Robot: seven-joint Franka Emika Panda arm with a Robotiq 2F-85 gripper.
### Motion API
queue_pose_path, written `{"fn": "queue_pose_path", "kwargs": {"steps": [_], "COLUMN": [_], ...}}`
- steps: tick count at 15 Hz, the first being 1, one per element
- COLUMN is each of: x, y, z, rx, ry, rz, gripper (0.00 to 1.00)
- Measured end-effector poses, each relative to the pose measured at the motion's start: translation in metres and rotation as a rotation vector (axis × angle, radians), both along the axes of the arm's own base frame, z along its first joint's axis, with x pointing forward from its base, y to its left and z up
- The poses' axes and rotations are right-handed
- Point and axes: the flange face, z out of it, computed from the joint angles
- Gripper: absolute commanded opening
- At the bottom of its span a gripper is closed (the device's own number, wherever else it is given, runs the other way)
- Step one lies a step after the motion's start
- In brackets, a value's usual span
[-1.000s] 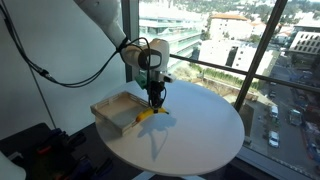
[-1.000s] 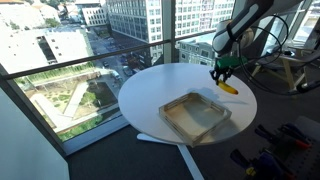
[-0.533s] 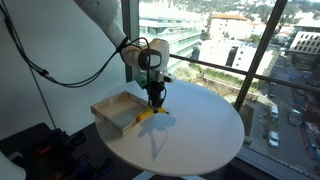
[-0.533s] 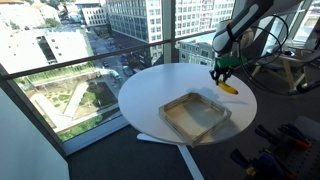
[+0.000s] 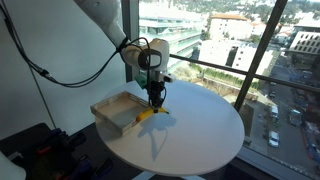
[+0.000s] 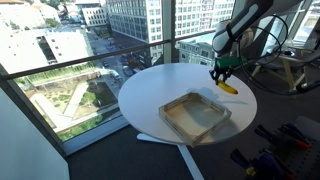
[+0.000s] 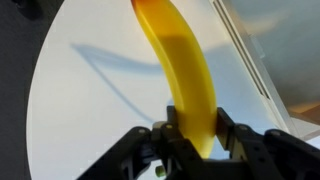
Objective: Move the banana from the tray to the table
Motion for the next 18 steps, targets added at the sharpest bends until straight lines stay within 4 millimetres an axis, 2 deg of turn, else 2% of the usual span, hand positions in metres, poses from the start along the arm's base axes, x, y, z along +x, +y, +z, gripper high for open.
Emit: {"fn": "queue_pose_path", "kwargs": {"steps": [7, 18], "x": [0.015, 0.023], "y": [-0.007, -0.036], "z": [0.001, -0.028], "rx": [-0.013, -0.027], "ry": [-0.035, -0.02], "rz": [-0.002, -0.037], "gripper": [0.16, 0.16]}}
